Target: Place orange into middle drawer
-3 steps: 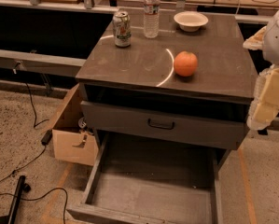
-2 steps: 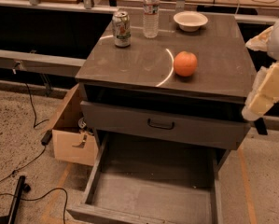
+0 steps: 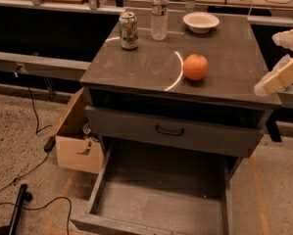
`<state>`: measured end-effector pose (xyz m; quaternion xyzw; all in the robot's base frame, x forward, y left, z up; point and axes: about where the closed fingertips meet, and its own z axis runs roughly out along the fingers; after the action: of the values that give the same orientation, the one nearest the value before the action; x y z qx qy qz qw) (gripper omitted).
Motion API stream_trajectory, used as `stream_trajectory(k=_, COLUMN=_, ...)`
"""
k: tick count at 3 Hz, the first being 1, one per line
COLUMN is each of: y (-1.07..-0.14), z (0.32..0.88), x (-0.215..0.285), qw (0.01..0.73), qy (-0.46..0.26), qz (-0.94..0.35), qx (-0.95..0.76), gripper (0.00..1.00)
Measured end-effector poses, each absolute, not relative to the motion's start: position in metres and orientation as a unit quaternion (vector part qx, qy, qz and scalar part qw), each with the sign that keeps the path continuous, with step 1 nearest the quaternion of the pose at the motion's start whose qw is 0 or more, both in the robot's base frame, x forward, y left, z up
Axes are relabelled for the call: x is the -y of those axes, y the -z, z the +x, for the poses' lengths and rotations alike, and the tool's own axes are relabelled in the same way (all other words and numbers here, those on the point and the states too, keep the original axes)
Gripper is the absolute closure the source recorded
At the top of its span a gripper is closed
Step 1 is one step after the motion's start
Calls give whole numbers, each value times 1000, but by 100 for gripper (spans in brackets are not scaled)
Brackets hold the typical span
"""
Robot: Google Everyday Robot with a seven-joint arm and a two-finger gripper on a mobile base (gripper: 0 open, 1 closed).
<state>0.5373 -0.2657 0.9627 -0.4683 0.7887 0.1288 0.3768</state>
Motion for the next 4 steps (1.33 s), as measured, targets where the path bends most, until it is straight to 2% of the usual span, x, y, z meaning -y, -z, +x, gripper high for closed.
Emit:
stream_trajectory(k=3, y=-946, z=553, x=260, qw=396, qy=-137, qz=-454, qx=-786, gripper=0)
stream_trajectory(k=4, y=-929, z=586, x=247, qw=430, qy=-142, qz=-436, qx=-778, gripper=0)
